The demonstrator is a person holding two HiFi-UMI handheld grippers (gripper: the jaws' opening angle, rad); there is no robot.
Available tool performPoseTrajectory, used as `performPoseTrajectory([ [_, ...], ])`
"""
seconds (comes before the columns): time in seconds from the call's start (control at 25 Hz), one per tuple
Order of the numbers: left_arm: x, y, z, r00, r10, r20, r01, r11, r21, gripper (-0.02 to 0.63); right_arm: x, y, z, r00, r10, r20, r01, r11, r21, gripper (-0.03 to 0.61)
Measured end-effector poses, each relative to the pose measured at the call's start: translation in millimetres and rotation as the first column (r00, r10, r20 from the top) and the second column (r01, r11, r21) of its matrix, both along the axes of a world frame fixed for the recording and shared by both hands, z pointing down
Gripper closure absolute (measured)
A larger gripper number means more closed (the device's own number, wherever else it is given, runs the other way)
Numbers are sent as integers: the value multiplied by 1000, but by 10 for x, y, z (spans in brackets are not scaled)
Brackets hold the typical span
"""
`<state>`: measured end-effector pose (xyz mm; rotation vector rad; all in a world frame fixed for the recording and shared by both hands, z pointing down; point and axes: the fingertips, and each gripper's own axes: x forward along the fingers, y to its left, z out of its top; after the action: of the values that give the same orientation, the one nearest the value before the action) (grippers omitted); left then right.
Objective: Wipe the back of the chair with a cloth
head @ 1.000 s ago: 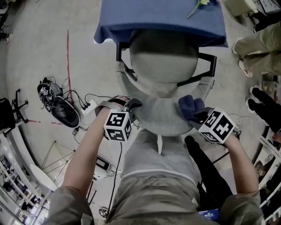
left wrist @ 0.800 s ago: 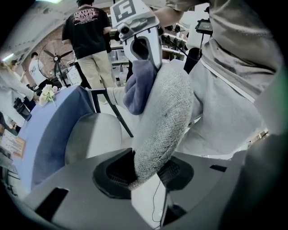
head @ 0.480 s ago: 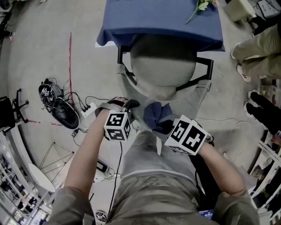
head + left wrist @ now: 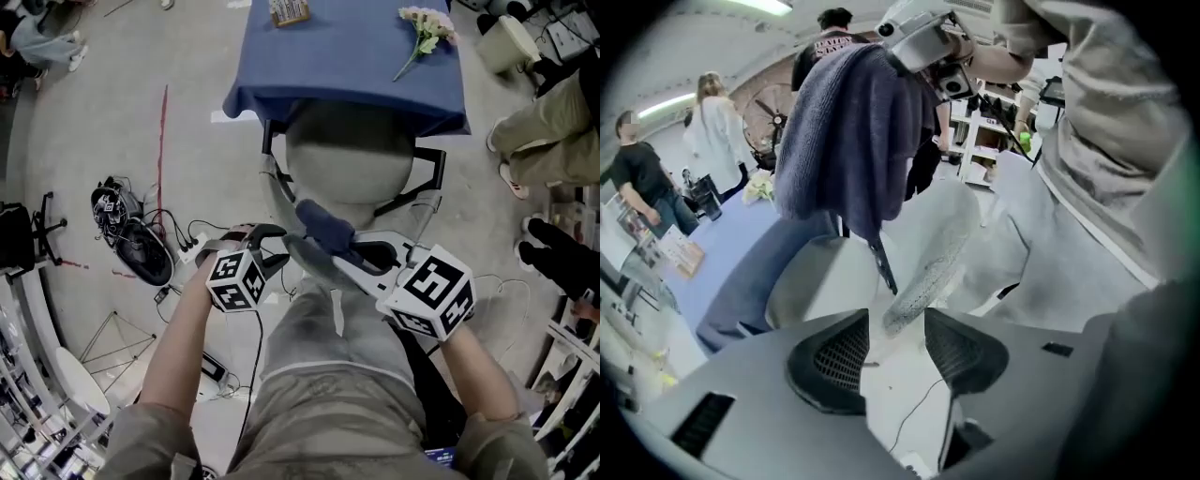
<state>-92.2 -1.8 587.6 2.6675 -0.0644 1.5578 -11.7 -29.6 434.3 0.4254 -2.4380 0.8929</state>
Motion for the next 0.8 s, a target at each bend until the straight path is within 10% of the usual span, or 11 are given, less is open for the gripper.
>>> performPoseTrajectory([
  [0.32,27,-505,-1028,938,-250,-242,279,956,92,443,208,-375,-779,993,106,61,-116,975,191,511],
  [0.8,344,-1146,-2973,695,-338,-634,535,833,142,525,503,-720,-2242,954,227,198,-293,847,443,511],
])
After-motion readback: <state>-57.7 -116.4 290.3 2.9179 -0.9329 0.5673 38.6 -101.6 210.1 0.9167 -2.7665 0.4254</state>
